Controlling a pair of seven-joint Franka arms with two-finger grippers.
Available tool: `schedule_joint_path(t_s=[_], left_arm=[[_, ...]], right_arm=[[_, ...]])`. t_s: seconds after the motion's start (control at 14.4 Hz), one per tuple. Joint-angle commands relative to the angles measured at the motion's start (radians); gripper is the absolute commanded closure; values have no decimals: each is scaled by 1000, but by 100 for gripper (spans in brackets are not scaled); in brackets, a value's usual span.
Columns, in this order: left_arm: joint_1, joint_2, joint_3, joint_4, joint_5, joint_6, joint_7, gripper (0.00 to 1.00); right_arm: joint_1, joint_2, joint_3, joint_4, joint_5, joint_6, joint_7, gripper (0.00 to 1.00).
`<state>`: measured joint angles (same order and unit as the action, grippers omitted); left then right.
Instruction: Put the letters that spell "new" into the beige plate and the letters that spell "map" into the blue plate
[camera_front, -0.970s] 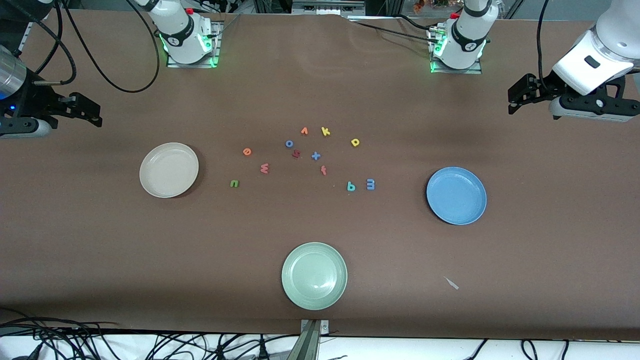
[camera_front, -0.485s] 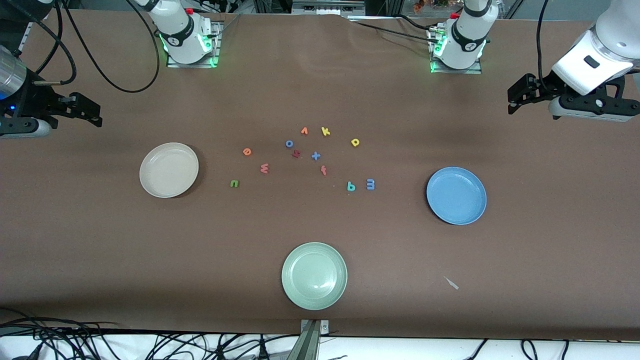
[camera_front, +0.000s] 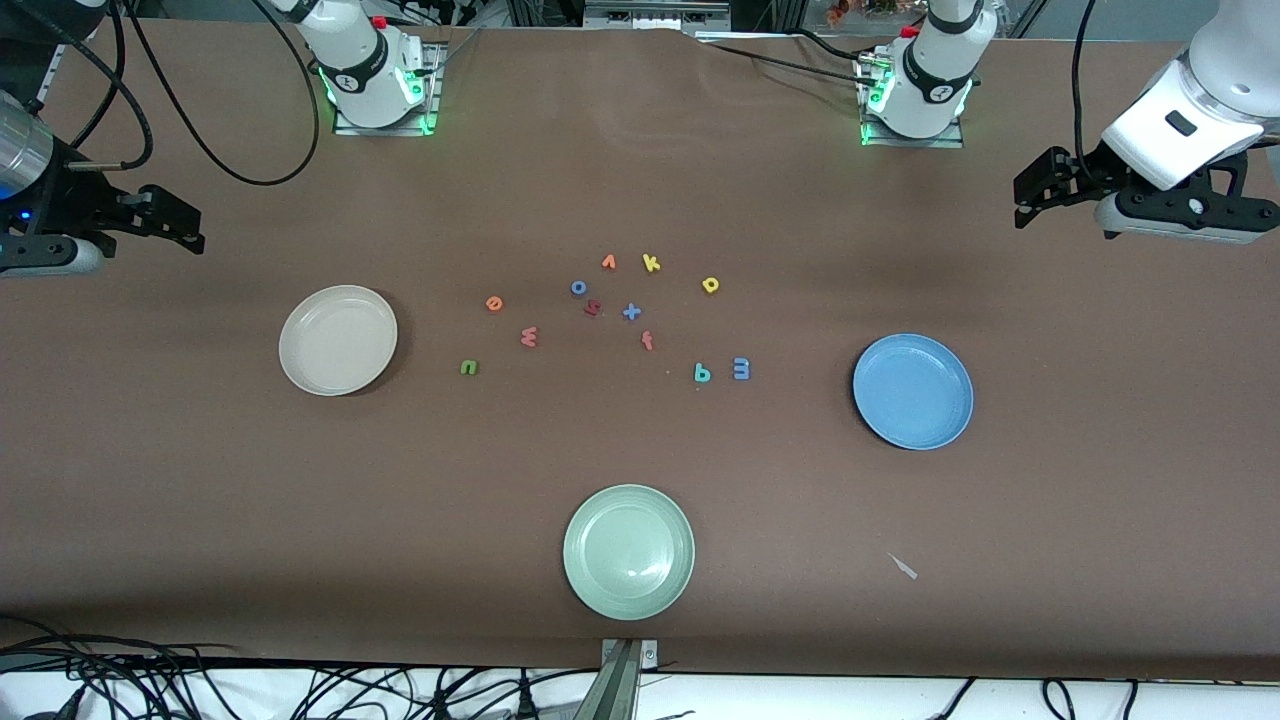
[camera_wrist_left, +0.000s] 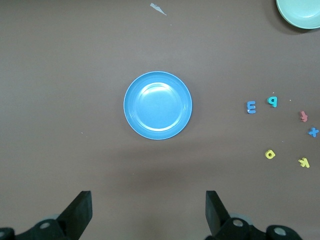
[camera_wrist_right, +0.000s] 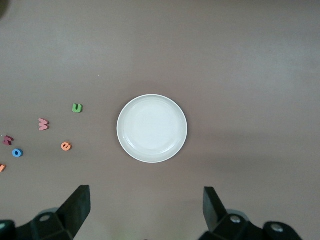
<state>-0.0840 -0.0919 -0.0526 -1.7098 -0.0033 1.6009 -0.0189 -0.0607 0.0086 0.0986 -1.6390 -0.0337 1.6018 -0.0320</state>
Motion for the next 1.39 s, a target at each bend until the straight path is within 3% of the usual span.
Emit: schedule_joint_path(t_s=[0.0,1.32], left_arm=[[-2,15,-1,35,-9,-30,-9,0],[3,18,0,36,-7,-45,-9,0]], right_arm=[[-8,-13,6,-13,11,0,-3,0],[-8,-12,6,-13,9,-5,-3,0]])
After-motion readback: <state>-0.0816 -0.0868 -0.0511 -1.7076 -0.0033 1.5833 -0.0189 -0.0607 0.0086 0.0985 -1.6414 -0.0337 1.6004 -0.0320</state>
